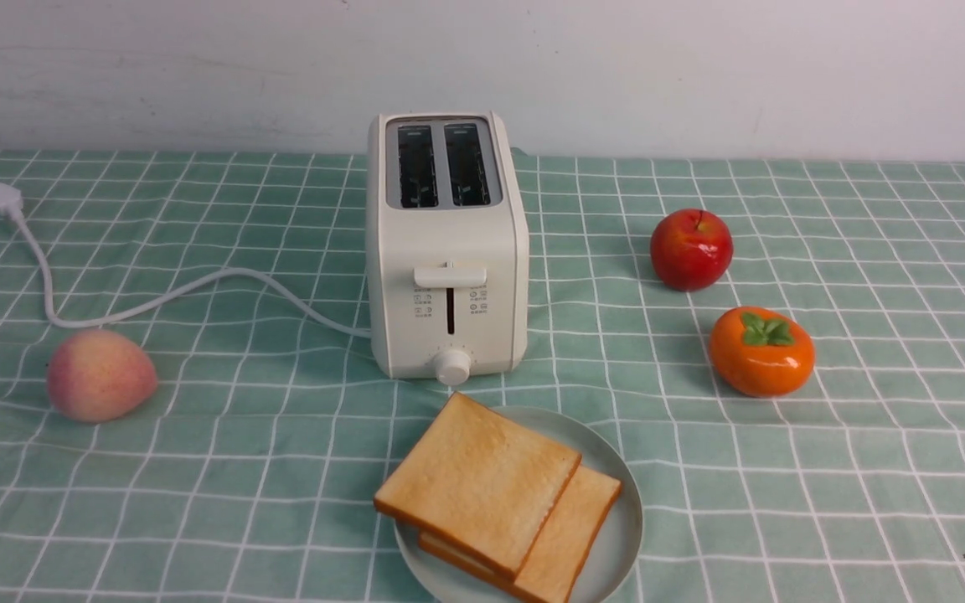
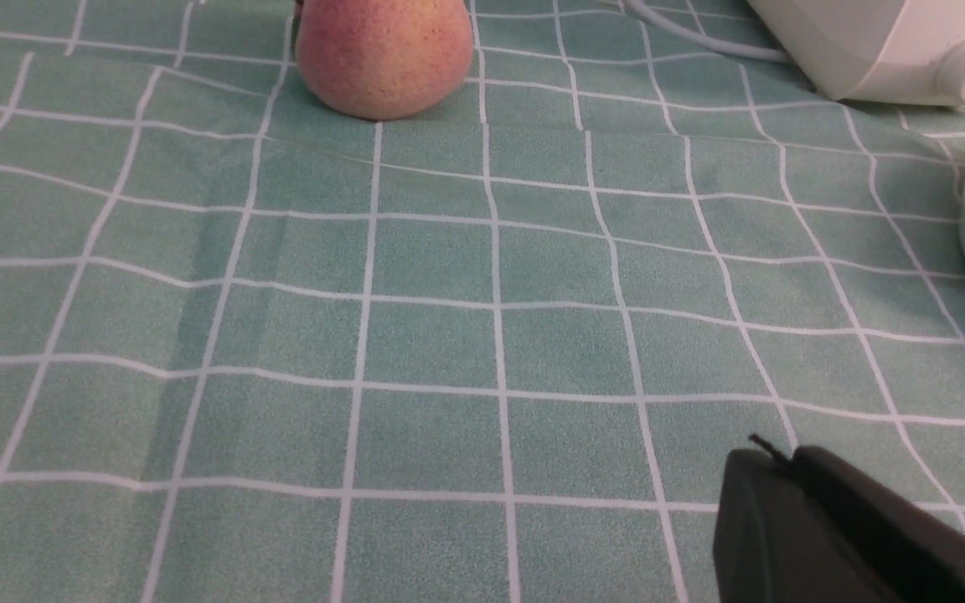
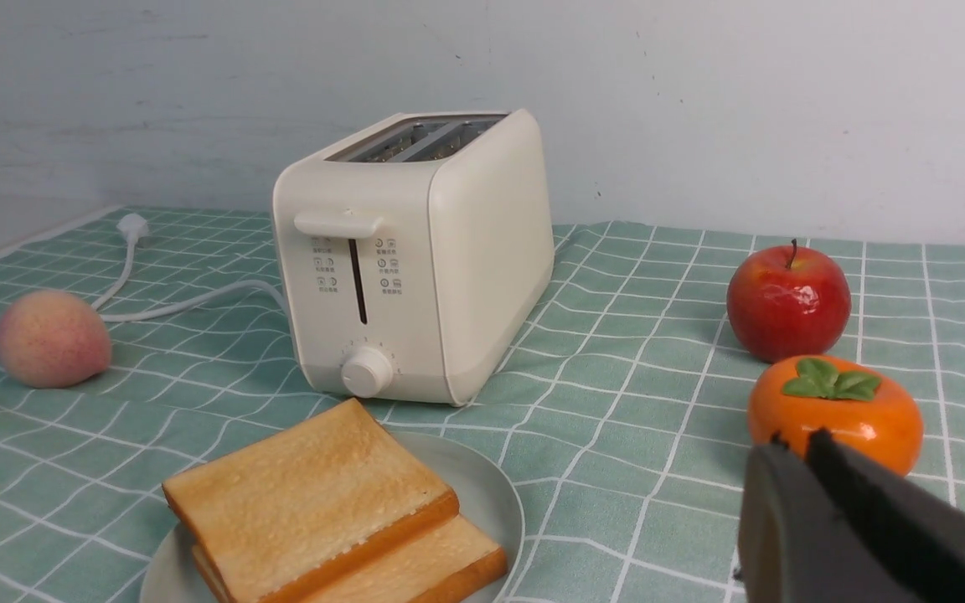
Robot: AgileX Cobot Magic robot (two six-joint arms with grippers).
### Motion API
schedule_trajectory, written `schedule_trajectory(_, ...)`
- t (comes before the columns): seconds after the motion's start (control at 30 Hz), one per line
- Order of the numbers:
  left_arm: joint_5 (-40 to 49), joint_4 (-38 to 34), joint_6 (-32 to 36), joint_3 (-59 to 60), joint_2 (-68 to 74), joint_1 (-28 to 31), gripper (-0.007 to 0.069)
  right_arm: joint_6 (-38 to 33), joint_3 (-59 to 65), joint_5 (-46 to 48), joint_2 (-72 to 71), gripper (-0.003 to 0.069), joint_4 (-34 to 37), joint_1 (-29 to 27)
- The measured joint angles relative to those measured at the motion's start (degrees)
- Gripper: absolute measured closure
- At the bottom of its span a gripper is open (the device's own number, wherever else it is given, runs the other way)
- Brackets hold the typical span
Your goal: Take toasted bread from bread machine on blue coffee table place on plate.
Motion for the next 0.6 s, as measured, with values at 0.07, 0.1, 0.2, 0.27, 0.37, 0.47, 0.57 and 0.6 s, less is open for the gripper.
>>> schedule_trajectory(0.07,0.0,0.0,0.0,0.0,0.0,0.7,0.0604,0.0,0.0,0.0,0.0,0.062,0.0,0.0)
schedule_trajectory(0.1,0.0,0.0,0.0,0.0,0.0,1.2,0.0604,0.0,0.0,0.0,0.0,0.0618,0.0,0.0)
schedule_trajectory(0.2,0.0,0.0,0.0,0.0,0.0,1.7,0.0599,0.0,0.0,0.0,0.0,0.0613,0.0,0.0)
schedule_trajectory(0.27,0.0,0.0,0.0,0.0,0.0,1.7,0.0596,0.0,0.0,0.0,0.0,0.0609,0.0,0.0)
schedule_trajectory(0.37,0.0,0.0,0.0,0.0,0.0,1.7,0.0591,0.0,0.0,0.0,0.0,0.0604,0.0,0.0)
schedule_trajectory(0.47,0.0,0.0,0.0,0.0,0.0,1.7,0.0587,0.0,0.0,0.0,0.0,0.0598,0.0,-0.1)
schedule_trajectory(0.57,-0.1,0.0,0.0,0.0,0.0,1.7,0.0587,0.0,0.0,0.0,-0.5,0.0595,0.0,-2.2)
schedule_trajectory(0.6,-0.1,0.0,0.0,0.0,0.0,1.7,0.0586,0.0,0.0,0.0,-0.8,0.0594,0.0,-3.9)
